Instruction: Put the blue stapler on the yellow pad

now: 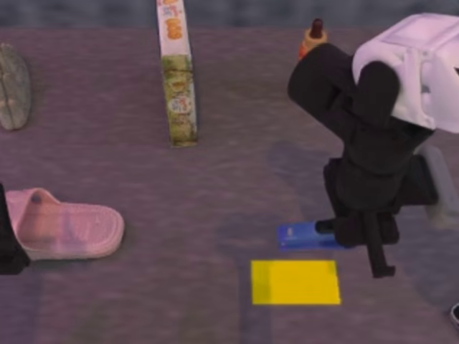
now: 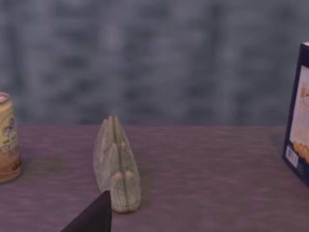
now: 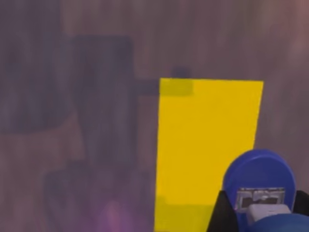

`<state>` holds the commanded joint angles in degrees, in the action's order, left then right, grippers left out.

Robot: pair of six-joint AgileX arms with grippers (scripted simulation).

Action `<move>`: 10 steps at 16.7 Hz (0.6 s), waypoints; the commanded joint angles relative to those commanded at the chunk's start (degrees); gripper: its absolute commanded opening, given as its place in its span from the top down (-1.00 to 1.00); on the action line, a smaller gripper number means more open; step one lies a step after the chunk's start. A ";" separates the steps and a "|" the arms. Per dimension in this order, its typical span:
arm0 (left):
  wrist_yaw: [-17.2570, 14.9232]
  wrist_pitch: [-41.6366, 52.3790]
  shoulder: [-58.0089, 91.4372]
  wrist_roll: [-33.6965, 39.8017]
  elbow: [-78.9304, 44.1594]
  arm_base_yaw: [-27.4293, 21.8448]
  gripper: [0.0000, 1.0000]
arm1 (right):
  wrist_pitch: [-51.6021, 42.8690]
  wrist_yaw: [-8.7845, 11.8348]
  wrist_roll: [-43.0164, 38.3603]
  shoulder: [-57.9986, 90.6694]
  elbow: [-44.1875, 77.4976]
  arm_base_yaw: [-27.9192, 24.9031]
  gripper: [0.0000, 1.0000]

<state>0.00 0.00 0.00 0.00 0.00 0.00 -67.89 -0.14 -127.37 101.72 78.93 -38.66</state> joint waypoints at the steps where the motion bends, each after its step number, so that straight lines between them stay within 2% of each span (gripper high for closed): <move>1: 0.00 0.00 0.00 0.00 0.00 0.00 -1.00 | 0.02 0.07 -0.77 -0.30 -0.20 -0.05 1.00; 7: 0.00 0.00 0.00 0.00 0.00 0.00 -1.00 | 0.24 0.01 -0.99 -0.08 -0.20 0.19 1.00; 10: 0.00 0.00 0.00 0.00 0.00 0.00 -1.00 | 4.25 0.00 -1.33 1.64 -2.54 -0.44 1.00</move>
<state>0.00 0.00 0.00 0.00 0.00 0.00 -63.65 -0.15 -128.70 103.35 76.39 -39.10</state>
